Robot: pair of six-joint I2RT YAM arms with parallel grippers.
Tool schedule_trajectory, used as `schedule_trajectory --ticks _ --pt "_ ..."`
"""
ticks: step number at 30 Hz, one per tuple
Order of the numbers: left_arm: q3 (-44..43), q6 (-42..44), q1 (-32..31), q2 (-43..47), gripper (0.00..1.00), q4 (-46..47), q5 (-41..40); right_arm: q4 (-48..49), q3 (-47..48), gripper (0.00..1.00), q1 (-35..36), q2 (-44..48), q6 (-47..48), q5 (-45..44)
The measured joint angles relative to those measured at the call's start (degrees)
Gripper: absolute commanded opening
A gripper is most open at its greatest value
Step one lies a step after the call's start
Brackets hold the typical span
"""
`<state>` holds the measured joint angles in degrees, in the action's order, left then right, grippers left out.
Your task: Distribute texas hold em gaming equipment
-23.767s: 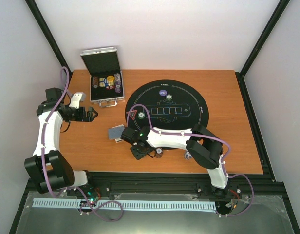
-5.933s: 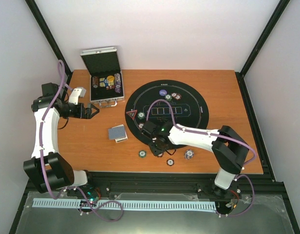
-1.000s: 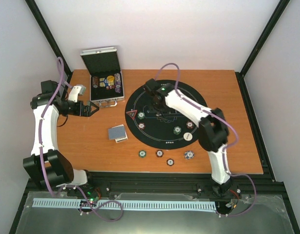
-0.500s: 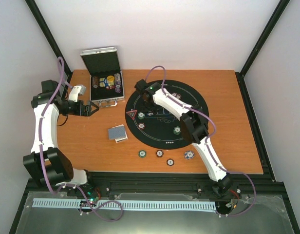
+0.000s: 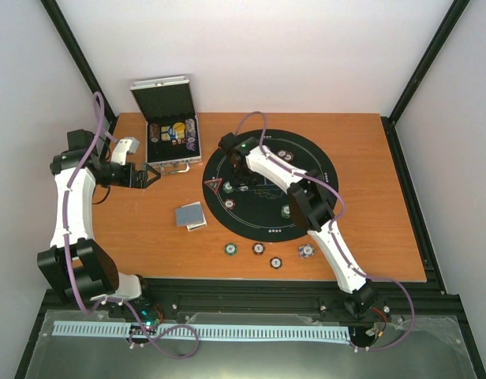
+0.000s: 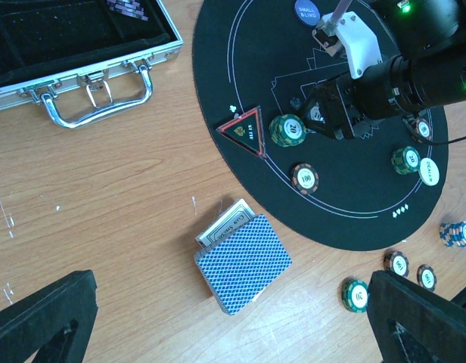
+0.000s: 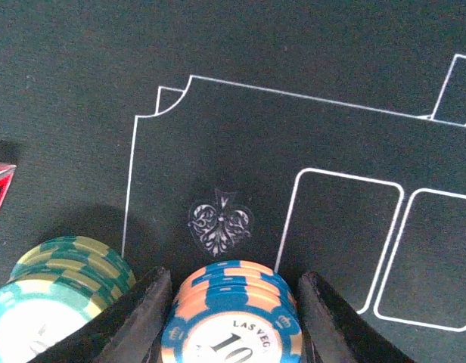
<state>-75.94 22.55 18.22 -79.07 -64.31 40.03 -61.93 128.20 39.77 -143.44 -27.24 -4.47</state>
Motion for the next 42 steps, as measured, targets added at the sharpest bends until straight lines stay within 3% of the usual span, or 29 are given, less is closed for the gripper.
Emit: schedule_trajectory --ticks 9,15,19,32,37,42 --pt "-0.28 0.31 0.00 0.00 1.00 -0.02 -0.02 -0.28 0.02 0.60 -0.57 0.04 0.33 0.63" --pt "-0.28 1.49 0.00 0.00 1.00 -0.09 -0.83 -2.82 0.00 0.62 -1.90 3.26 1.18 -0.02" --pt "-0.28 1.81 0.00 0.00 1.00 -0.15 -1.05 -2.93 -3.91 0.63 -2.43 11.37 1.40 -1.16" --pt "-0.28 2.78 0.00 0.50 1.00 -1.11 -0.85 3.69 -57.59 0.74 -1.81 56.02 -2.51 -2.64" --pt "-0.28 2.80 0.00 1.46 1.00 -1.33 -0.63 3.85 -73.31 0.77 -1.75 66.69 -5.90 -2.60" --pt "-0.28 2.80 0.00 2.12 1.00 -1.55 -0.37 5.07 -80.41 0.77 -1.75 69.85 -8.26 -2.19"
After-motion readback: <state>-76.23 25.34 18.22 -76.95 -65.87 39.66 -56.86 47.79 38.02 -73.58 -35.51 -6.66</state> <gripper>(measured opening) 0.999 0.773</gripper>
